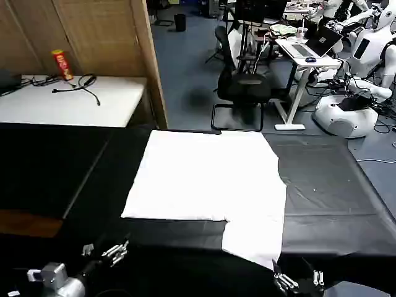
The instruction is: Fold and organize the clothes.
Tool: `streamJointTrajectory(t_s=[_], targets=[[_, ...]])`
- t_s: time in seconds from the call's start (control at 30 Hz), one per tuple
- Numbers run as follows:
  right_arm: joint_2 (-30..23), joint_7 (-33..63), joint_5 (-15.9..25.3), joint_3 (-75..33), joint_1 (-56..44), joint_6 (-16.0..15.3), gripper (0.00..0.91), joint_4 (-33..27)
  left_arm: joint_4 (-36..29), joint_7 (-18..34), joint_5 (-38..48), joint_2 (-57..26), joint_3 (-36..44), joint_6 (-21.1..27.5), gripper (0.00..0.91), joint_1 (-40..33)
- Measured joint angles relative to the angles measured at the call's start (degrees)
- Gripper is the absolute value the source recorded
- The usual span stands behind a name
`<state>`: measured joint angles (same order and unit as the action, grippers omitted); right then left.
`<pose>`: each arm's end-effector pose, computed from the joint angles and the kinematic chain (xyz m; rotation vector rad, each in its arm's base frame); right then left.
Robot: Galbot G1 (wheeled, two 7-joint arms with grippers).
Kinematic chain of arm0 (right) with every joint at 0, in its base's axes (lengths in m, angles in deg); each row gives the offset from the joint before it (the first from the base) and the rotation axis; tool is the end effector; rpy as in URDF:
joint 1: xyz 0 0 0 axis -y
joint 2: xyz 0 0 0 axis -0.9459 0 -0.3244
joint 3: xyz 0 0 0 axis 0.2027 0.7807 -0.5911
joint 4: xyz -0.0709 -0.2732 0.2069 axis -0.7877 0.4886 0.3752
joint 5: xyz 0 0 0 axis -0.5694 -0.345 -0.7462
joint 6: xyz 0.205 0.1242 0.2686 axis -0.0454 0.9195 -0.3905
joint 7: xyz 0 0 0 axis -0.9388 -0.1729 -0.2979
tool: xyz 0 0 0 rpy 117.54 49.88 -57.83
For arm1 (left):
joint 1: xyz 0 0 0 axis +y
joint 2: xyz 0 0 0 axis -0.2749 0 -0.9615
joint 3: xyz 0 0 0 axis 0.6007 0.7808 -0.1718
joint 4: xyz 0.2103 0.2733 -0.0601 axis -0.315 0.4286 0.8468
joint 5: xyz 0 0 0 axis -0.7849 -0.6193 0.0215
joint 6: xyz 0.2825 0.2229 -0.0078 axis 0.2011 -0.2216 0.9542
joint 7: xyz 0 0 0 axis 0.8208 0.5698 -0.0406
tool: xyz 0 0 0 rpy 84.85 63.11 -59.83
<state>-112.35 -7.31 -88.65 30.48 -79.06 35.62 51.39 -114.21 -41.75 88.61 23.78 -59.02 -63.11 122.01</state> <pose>0.0586 -0.0554 -0.2405 0.0429 -2.6003 0.0069 0.1226 0.1049 -0.2482 -0.1523 -2.5951 0.1853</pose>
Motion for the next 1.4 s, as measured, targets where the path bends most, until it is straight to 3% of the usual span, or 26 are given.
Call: streamJointTrajectory(t_s=[0.2, 0.43, 1.0, 1.13, 1.23, 1.27, 1.33, 1.37, 1.4], targets=[[-0.5, 1.7, -0.2, -0.1, 2.0, -0.2, 0.878, -0.4, 0.1, -0.2, -1.5, -0.1, 0.0, 0.7, 0.878, -0.8], [-0.7, 3.4, -0.4, 1.0, 8.3, -5.3, 0.878, -2.0, 2.0, -0.5, -2.5, -0.3, 0.9, 0.3, 0.878, -3.5], [-2.7, 4.8, -1.0, 4.4, 17.1, -6.7, 0.878, -9.0, 10.1, 0.2, -4.2, 0.1, 5.8, -0.3, 0.878, -14.9], [-3.0, 4.8, 0.5, 5.6, 17.9, -7.0, 0.878, -10.5, 12.1, 0.2, -5.1, 0.3, 7.0, -0.3, 0.78, -16.4], [-3.2, 4.6, 1.4, 6.5, 18.0, -7.0, 0.77, -11.2, 13.7, 0.1, -5.3, 0.3, 7.7, -0.3, 0.692, -17.5], [-3.2, 4.6, 1.5, 6.7, 17.9, -7.0, 0.692, -11.3, 14.3, 0.1, -5.3, 0.3, 7.9, -0.3, 0.517, -17.8], [-3.3, 4.4, 1.8, 7.0, 17.9, -7.0, 0.624, -11.4, 15.2, -0.1, -5.3, 0.4, 8.2, -0.4, 0.273, -18.3], [-3.3, 4.4, 2.0, 7.2, 17.9, -7.0, 0.507, -11.4, 15.6, -0.1, -5.3, 0.4, 8.3, -0.4, 0.137, -18.5], [-3.3, 4.4, 2.1, 7.4, 17.8, -7.0, 0.449, -11.4, 15.9, -0.1, -5.2, 0.4, 8.3, -0.5, 0.127, -18.6]])
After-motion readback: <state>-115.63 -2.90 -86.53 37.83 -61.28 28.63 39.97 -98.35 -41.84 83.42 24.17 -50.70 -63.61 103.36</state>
